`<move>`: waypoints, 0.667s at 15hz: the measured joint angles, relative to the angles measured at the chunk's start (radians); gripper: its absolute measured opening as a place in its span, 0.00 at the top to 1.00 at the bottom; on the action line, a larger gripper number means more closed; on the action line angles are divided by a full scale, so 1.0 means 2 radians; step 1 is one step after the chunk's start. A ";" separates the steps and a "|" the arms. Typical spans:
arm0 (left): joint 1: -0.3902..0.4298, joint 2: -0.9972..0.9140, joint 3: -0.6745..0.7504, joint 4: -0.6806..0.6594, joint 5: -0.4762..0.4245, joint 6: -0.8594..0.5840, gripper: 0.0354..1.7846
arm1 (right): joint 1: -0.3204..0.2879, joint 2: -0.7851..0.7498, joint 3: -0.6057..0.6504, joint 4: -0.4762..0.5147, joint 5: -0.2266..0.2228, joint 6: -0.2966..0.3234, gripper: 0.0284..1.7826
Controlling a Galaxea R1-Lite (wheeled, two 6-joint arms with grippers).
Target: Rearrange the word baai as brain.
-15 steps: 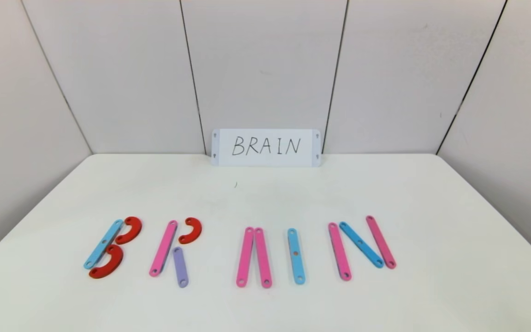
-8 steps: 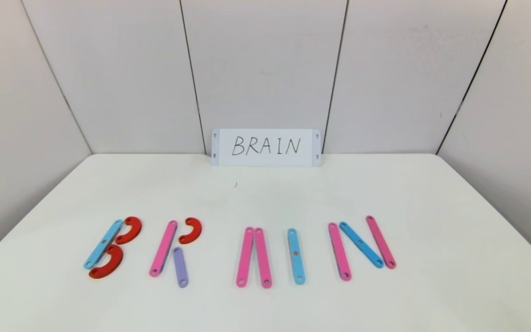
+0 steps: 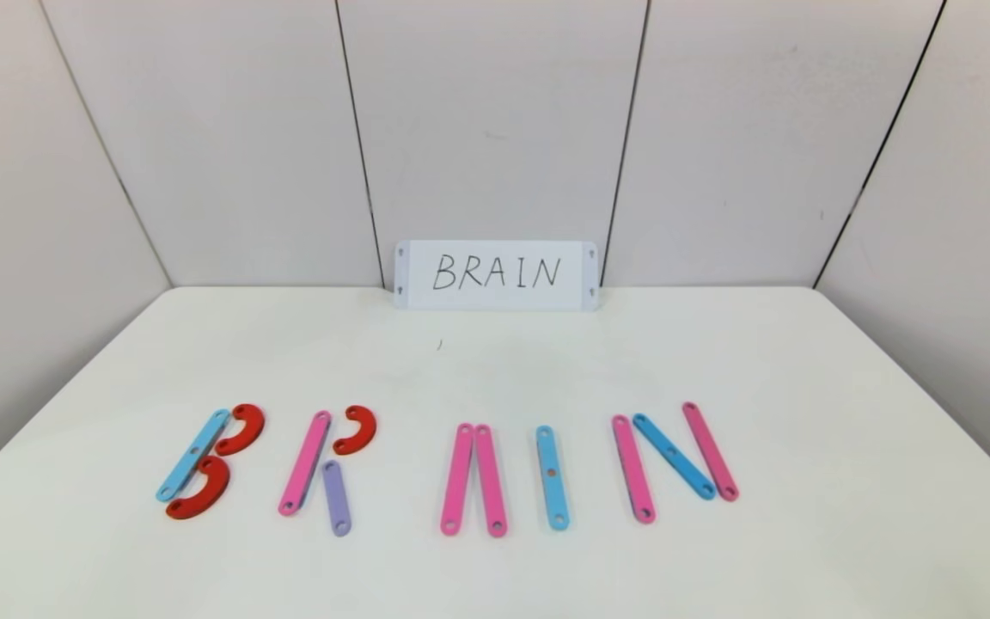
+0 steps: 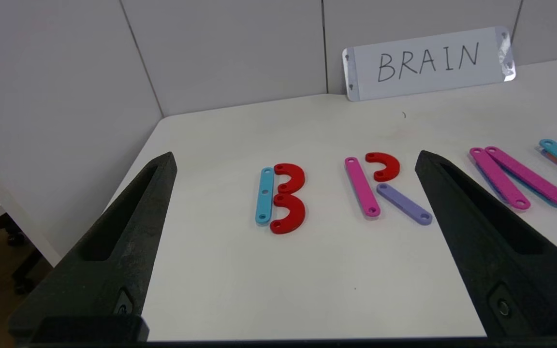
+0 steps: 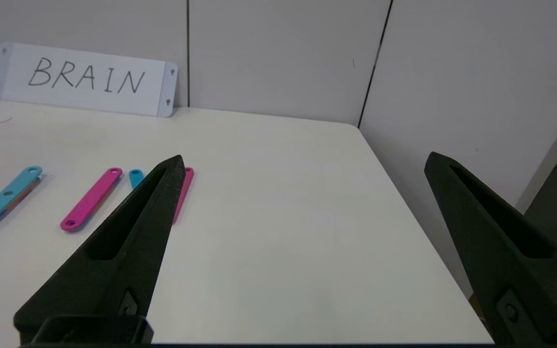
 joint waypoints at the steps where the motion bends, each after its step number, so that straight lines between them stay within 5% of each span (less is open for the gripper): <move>1: 0.000 -0.003 0.027 -0.020 0.005 0.004 0.03 | 0.000 0.000 0.000 0.019 -0.007 0.000 0.03; 7: 0.000 -0.009 0.099 -0.018 0.000 0.007 0.03 | 0.000 0.000 0.000 0.103 0.017 0.024 0.03; 10: 0.000 -0.009 0.101 0.000 0.000 0.005 0.03 | 0.000 0.000 0.000 0.104 0.014 0.050 0.03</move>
